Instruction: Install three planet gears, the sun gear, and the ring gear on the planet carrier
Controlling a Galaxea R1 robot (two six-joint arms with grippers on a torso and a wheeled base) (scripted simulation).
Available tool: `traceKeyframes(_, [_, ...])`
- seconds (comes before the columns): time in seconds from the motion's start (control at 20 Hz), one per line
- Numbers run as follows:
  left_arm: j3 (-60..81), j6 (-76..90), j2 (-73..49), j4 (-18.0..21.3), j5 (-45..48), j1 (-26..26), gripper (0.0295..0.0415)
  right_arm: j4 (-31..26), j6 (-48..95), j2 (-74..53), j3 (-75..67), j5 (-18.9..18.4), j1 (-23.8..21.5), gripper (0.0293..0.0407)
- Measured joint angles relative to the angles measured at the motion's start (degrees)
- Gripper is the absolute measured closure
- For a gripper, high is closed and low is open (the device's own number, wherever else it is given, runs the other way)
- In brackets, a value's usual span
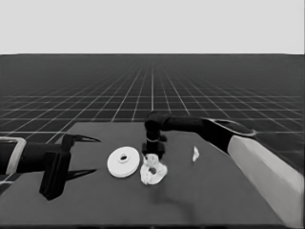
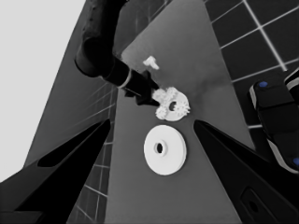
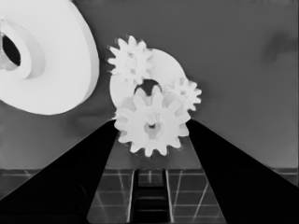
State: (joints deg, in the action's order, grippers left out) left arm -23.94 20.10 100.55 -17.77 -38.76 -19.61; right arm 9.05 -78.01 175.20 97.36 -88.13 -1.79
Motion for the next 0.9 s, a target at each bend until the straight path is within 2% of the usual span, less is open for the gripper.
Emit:
traceKeyframes(0.2, [0.00, 0.00, 0.00, 0.00, 0.00, 0.00, 0.0326, -0.06, 0.78, 0.94, 1.79, 0.10, 0.01, 0.0390])
traceKeyframes(0.3, [0.00, 0.00, 0.00, 0.00, 0.00, 0.00, 0.0326, 4.31, 2.30, 1.63, 4.25, 1.44, 4.56, 0.0390])
traceKeyframes(0.4, [0.00, 0.00, 0.00, 0.00, 0.00, 0.00, 0.0326, 5.75, 3.04, 1.98, 5.50, 2.06, 6.19, 0.0390])
traceKeyframes(0.9, [0.00, 0.00, 0.00, 0.00, 0.00, 0.00, 0.0326, 6.46, 1.79, 2.14, 6.20, 2.41, 7.38, 0.0390])
